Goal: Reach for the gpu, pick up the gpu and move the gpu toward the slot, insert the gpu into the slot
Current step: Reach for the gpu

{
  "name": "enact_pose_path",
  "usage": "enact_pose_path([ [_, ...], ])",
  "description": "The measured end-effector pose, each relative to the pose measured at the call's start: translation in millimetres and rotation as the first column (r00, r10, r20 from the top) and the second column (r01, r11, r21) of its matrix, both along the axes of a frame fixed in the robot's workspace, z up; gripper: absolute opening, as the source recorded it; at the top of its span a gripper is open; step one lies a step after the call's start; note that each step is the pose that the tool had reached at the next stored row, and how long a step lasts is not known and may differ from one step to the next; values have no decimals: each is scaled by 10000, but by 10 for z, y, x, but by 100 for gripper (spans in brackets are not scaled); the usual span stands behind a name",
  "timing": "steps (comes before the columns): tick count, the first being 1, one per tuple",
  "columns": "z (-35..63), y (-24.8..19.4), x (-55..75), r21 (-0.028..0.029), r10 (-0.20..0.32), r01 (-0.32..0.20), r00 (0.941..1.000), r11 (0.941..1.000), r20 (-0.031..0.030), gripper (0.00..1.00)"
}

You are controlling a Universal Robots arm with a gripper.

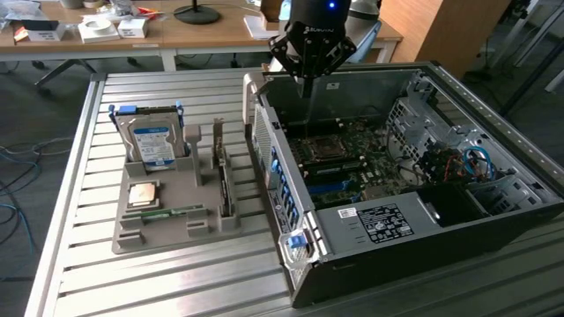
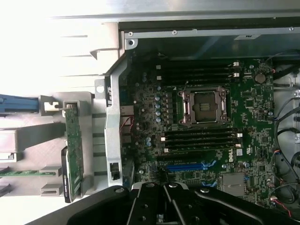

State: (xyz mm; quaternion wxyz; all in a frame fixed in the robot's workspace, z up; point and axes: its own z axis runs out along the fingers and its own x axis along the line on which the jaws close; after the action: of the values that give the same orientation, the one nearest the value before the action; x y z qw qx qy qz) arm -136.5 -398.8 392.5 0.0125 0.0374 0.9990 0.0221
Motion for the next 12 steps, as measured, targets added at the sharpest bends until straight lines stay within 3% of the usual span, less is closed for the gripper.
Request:
enact_pose_path([
  [12,-5,0,-68,0,-1,1,10000,10000,0,11],
])
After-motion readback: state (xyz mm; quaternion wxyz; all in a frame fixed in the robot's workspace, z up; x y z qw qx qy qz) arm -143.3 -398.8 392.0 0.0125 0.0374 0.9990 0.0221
